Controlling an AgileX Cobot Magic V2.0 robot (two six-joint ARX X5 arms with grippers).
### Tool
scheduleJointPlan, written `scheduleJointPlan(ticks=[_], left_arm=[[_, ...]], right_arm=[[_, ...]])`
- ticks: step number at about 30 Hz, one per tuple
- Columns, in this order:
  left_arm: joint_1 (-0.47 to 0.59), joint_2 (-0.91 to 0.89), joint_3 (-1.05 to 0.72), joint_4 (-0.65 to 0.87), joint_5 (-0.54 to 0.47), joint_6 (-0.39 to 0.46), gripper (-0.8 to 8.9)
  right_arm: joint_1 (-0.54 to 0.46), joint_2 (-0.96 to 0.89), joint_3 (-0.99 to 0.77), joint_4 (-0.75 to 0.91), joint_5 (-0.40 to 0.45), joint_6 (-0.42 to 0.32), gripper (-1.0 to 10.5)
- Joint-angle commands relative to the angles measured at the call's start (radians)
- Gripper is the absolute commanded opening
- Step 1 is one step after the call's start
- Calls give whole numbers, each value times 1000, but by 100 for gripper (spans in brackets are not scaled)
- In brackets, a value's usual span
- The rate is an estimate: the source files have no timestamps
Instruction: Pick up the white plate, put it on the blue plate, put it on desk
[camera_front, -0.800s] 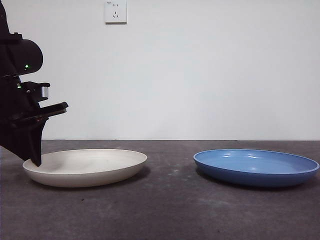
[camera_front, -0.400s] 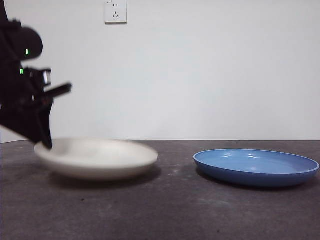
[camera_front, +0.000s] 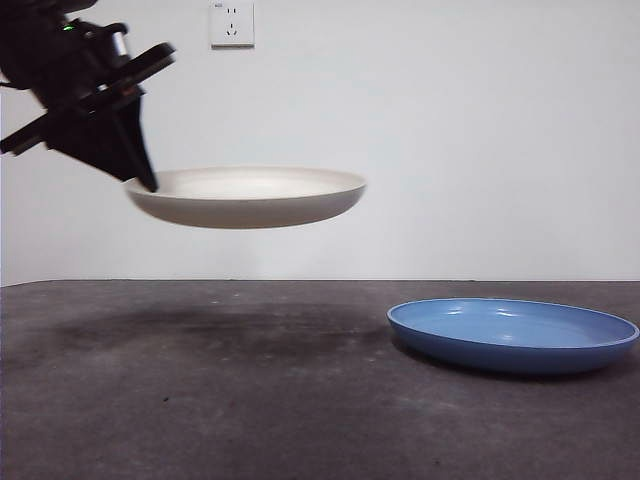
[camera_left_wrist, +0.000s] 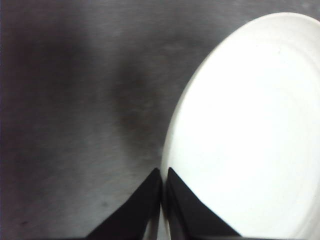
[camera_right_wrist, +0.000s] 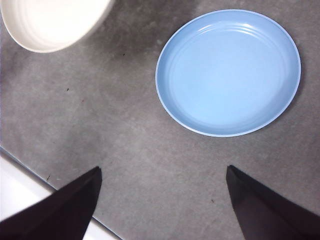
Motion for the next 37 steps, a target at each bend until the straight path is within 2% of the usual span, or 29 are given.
scheduleJointPlan(ticks=[1,6,10,18,27,33,37], left_arm=[[-53,8,27,23,9,-33,15],[-159,25,31,116,9,-108,15],[-229,80,77,139,9,-134,15],[-313,270,280,128,8,-182,15],[-383,541,594,-5,3,-179,15],[-406,697,762,-103,-11,-173,15],[-414,758,801,-134,-15,-166,15]], right_arm=[[4,3,19,8,0,14,401],[4,-10,20,9,0,23,401],[4,-30,22,8,1,40,401],[3,-98,34,-6,10,67,401],[4,-125,153,-105,115,73,401],[4,-126,212,-124,136,73,401],[4,-126,216,-128,140,73,401]])
